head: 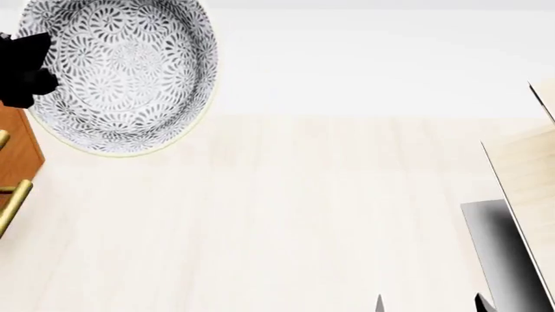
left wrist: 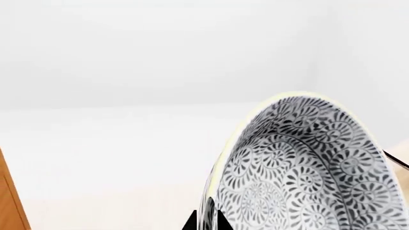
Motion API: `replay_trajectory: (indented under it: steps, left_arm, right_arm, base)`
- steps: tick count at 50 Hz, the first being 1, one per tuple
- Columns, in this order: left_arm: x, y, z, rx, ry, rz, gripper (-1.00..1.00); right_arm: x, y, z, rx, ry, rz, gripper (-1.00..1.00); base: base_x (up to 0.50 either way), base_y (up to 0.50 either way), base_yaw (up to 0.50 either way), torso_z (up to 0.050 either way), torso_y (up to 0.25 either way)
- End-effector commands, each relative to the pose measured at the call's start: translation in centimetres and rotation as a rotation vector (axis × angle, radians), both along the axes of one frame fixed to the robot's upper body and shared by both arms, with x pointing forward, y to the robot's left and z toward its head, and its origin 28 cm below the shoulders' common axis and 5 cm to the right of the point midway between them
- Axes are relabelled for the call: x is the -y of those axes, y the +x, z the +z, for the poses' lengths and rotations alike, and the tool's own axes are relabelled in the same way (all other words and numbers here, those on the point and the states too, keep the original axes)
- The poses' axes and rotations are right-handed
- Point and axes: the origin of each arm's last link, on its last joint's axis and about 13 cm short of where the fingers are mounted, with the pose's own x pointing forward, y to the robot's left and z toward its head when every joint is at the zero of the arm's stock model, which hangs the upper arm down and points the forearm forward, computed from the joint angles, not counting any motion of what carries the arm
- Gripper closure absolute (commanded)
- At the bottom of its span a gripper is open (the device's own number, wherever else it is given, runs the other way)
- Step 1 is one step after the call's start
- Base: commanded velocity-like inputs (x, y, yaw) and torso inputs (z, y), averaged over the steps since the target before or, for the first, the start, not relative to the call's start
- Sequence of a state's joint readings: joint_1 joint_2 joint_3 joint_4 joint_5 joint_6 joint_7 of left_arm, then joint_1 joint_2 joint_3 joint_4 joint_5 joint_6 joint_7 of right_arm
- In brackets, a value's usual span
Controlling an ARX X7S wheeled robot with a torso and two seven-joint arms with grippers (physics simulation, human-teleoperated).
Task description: Close the top drawer of the cabinet and put the bowl on top of it.
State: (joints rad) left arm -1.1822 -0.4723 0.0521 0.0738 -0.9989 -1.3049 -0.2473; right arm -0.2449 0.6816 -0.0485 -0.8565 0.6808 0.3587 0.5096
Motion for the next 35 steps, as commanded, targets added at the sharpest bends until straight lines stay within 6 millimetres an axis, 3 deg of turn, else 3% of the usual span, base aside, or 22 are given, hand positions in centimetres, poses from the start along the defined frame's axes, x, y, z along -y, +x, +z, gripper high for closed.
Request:
replay_trajectory:
  steps: [1,35]
  left_arm:
    - [-0.7,-0.5,1.5,0.043,-0.02,0.021,1.0]
    - [-3.5,-2.0,3.2,0.095,-0.071,0.125,1.0]
  right_arm:
    - [0.0,0.1,0.0,0.0,0.0,0.0,-1.0]
    - [-0.4,0.2,0.2,0.003,-0.007,0.019,-1.0]
  base:
    - [0.0,0.0,0.0,0.0,0.0]
    - [0.0,0.0,0.0,0.0,0.001]
